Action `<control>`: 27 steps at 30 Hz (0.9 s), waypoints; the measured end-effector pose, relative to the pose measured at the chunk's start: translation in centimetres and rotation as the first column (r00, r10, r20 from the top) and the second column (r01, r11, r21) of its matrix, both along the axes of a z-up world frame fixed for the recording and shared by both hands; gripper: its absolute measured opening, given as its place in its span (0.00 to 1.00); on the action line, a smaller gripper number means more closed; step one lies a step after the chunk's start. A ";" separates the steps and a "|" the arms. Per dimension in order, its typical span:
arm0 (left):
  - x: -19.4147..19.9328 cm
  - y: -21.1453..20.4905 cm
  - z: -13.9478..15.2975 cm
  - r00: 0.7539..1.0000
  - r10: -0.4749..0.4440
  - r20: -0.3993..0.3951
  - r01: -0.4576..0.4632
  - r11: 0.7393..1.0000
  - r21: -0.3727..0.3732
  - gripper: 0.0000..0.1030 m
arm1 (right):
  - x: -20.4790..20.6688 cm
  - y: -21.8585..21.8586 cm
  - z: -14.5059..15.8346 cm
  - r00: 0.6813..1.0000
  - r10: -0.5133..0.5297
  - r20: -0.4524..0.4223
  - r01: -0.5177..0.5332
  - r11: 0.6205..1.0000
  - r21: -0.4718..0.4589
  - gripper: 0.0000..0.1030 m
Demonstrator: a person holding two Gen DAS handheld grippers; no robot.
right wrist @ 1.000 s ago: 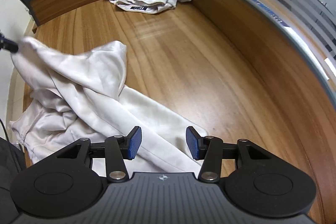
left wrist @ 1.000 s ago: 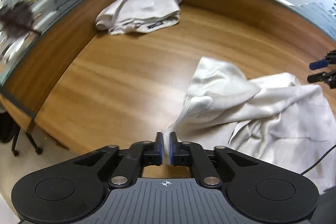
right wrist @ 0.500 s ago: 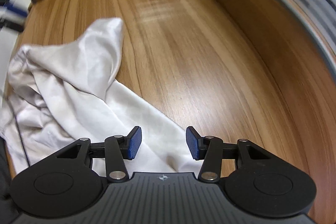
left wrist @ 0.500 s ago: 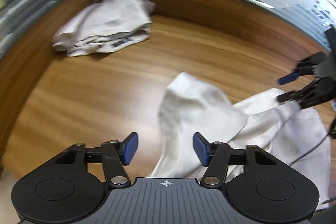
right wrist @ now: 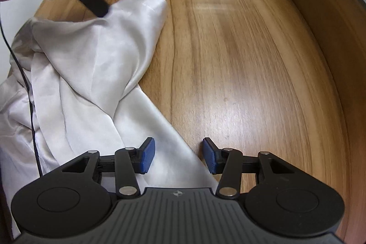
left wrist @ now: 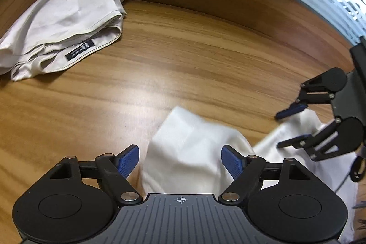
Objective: Fold clothes
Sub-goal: 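Grasp the shirt edge with the right tool while the left tool holds fabric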
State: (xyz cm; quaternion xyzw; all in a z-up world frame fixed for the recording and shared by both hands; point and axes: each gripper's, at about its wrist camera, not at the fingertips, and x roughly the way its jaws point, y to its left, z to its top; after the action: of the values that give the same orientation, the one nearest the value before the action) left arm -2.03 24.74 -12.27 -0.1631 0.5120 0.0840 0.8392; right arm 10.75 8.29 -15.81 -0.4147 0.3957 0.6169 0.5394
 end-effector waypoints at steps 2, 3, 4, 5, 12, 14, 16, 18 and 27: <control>0.7 0.2 -0.7 1.000 -0.005 -0.015 0.005 1.000 -0.013 0.74 | 0.2 0.0 0.1 1.000 0.003 -0.012 -0.003 1.000 0.003 0.20; 1.0 0.2 -1.0 1.000 -0.009 -0.023 0.009 1.000 -0.020 0.69 | 0.4 -0.1 0.1 1.000 0.002 -0.020 -0.002 1.000 0.002 0.12; 1.3 0.2 -1.2 0.999 -0.019 -0.029 0.018 0.999 -0.027 0.54 | 0.4 -0.3 0.2 1.000 -0.001 -0.020 0.001 1.000 0.006 0.04; 1.5 0.2 -1.3 0.999 -0.028 -0.034 0.027 0.999 -0.034 0.34 | 0.3 -0.5 0.4 1.000 -0.004 -0.015 0.004 1.000 0.014 0.02; 2.2 -1.0 2.0 0.997 -0.063 0.045 0.062 0.997 0.034 0.10 | 0.1 -3.2 3.3 0.995 -0.083 0.053 0.076 0.991 0.109 0.01; 2.5 -1.3 3.8 0.994 -0.069 0.088 0.063 0.996 0.067 0.10 | 0.7 -4.5 4.9 0.986 -0.144 0.084 0.131 0.982 0.139 0.00; 3.1 -1.6 5.9 0.987 -0.083 0.138 0.069 0.992 0.108 0.10 | 1.4 -6.0 6.4 0.970 -0.214 0.115 0.193 0.967 0.168 0.00; 3.8 -2.1 8.2 0.976 -0.098 0.196 0.067 0.985 0.160 0.10 | 2.4 -8.0 7.8 0.945 -0.295 0.144 0.266 0.945 0.192 0.00; 6.2 -7.4 15.0 0.884 -0.299 0.359 0.199 0.936 0.289 0.10 | 4.1 -18.0 11.8 0.755 -0.633 0.172 0.578 0.765 0.283 0.00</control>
State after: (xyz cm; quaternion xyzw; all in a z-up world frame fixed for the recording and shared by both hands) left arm 4.15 17.34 2.78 -0.0048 0.3333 0.0022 0.9428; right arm 14.82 -9.74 -3.99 -0.2795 0.3674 0.3870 0.7982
